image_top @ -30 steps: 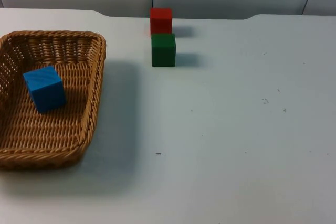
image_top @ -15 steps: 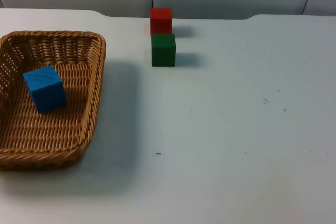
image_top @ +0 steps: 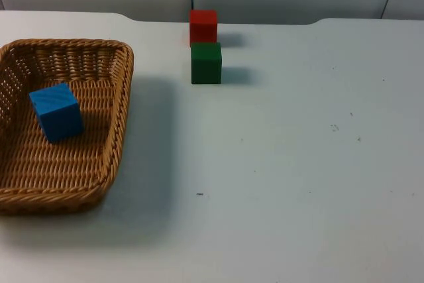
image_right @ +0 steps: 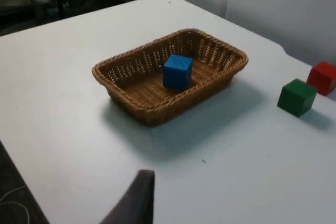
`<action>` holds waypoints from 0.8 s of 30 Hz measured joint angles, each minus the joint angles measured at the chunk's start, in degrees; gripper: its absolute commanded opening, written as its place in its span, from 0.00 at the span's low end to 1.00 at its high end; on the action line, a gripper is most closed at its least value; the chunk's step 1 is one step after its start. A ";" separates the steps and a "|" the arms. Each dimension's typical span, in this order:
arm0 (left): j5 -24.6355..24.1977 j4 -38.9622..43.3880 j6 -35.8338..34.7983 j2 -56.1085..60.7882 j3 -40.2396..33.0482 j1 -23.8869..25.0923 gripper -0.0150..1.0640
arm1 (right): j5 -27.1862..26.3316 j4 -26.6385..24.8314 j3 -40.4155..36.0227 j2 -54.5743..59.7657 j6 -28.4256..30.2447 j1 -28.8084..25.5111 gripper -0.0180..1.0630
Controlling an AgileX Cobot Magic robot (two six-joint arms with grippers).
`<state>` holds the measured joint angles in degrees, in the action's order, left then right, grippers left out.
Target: Pick up the basket with the left hand and place the blue cube into the basket with the right hand.
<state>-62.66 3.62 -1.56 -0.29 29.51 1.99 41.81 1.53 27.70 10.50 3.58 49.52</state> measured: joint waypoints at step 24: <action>0.11 0.01 0.00 0.00 0.00 0.00 0.72 | 20.19 -1.05 1.65 -10.32 -4.89 0.00 0.96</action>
<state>-62.56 3.63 -1.56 -0.29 29.51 1.99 62.01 0.48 29.35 0.18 -1.31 49.52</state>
